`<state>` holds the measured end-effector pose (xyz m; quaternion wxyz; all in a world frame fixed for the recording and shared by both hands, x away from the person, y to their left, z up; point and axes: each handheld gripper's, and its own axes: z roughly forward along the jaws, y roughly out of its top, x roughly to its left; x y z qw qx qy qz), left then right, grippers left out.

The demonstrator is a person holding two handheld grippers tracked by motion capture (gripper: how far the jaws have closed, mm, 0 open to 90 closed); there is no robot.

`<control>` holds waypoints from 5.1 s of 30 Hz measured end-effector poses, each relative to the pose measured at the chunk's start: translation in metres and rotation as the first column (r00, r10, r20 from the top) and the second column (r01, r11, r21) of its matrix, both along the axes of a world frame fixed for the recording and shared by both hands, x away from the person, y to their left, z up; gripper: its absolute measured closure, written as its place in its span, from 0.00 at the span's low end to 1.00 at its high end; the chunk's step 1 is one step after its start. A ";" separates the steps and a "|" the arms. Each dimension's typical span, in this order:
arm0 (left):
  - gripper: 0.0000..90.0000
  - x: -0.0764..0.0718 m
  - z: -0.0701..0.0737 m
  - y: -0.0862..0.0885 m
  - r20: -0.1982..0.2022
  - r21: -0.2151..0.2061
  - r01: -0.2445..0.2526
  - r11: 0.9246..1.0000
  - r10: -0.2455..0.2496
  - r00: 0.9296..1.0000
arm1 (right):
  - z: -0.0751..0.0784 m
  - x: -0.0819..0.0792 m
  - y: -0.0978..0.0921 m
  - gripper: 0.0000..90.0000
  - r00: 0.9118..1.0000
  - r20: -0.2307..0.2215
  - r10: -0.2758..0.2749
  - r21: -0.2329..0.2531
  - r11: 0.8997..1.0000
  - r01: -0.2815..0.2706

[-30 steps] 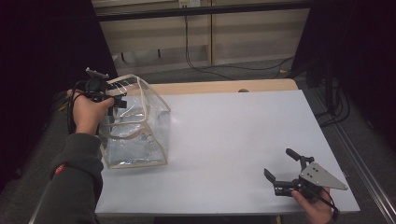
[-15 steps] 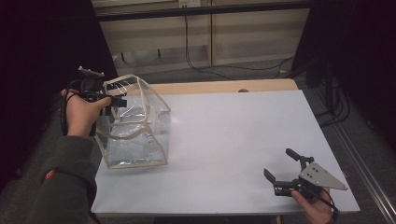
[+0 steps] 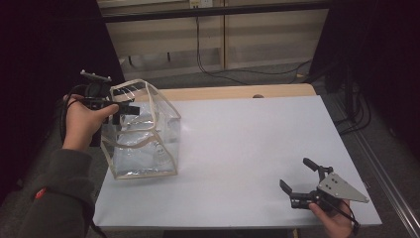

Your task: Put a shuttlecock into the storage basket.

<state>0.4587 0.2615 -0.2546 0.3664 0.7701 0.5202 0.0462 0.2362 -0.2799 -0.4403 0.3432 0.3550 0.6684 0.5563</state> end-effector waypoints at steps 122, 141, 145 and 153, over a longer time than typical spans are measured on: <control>0.21 -0.092 -0.023 -0.041 0.054 -0.108 0.444 0.890 -0.441 0.896 | 0.001 -0.003 0.000 0.02 1.000 0.002 -0.006 -0.008 1.000 0.006; 0.17 -0.095 -0.046 -0.049 0.074 -0.117 0.459 0.880 -0.454 0.888 | 0.001 -0.003 0.000 0.02 1.000 0.003 -0.003 -0.006 1.000 0.003; 0.17 -0.095 -0.050 -0.051 0.070 -0.119 0.463 0.878 -0.458 0.886 | 0.001 -0.003 0.000 0.02 1.000 0.004 -0.004 -0.006 1.000 0.004; 0.17 -0.096 -0.059 -0.054 0.062 -0.130 0.464 0.876 -0.460 0.886 | 0.001 -0.003 0.000 0.02 1.000 0.003 -0.004 -0.008 1.000 0.004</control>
